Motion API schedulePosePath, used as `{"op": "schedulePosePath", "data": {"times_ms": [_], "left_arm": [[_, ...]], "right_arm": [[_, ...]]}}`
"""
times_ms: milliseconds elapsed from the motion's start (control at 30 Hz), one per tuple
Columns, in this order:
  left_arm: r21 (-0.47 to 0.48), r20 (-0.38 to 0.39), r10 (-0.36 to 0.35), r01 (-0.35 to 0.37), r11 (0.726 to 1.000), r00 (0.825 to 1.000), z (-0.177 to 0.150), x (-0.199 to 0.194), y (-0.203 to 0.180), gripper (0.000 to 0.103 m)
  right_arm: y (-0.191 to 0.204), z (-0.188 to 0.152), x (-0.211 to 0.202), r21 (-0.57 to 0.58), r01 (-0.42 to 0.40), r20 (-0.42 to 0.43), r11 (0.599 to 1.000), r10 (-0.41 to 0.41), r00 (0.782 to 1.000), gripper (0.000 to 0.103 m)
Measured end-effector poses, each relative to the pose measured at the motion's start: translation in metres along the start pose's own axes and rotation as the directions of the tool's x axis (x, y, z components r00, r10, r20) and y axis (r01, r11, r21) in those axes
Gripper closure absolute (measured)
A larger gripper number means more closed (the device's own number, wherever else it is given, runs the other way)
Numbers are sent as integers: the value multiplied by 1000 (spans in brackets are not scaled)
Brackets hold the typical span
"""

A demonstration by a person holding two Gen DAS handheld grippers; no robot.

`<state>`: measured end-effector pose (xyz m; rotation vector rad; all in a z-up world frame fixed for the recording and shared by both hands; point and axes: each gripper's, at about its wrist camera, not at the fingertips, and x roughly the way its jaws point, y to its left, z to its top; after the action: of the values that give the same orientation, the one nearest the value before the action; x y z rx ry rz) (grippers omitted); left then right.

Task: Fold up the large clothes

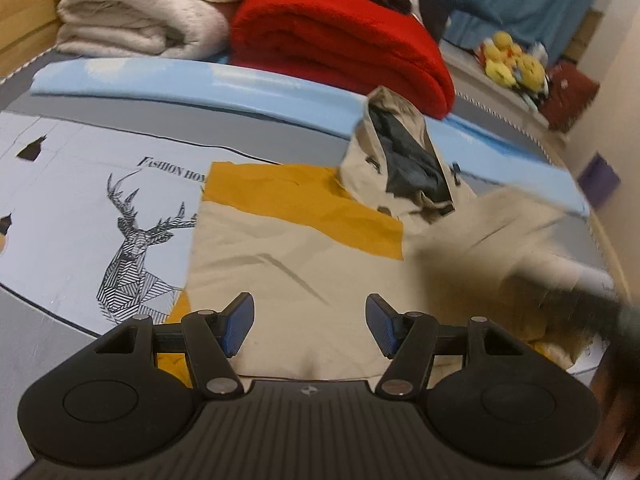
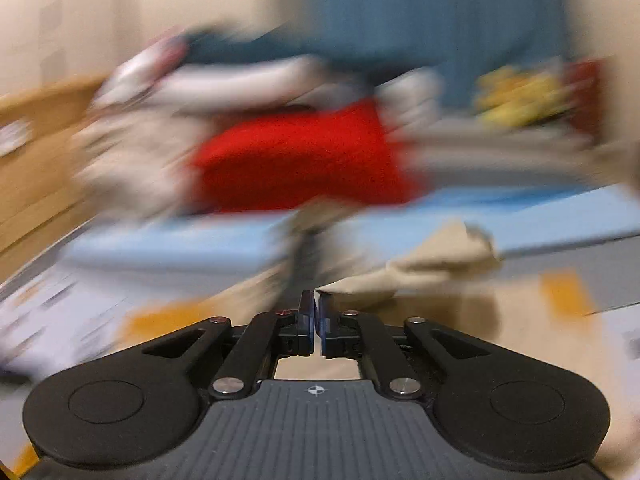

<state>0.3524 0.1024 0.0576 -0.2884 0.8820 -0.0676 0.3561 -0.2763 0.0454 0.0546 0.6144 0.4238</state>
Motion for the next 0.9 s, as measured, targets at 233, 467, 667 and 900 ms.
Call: {"op": "schedulePosePath", "data": {"times_ms": [233,467,667,900], "left_arm": [[-35,9,-8,8,999,1000,2,-6,14,36],[-162,-3,63,-62,985,998,-2,14,53,74],[-269,-90,42,-65,961,995,-13,46,75,75],[-267,-157,14,-56,962,987,-24,79,63,73]], "right_arm": [[83,-36,-36,-162,-40,-81,986,28,996,83],[38,-45,-87,165,170,24,971,-177,984,74],[-15,-76,-57,316,287,-44,904,-288,957,74],[-57,-87,-31,420,354,-167,835,-312,935,62]]}}
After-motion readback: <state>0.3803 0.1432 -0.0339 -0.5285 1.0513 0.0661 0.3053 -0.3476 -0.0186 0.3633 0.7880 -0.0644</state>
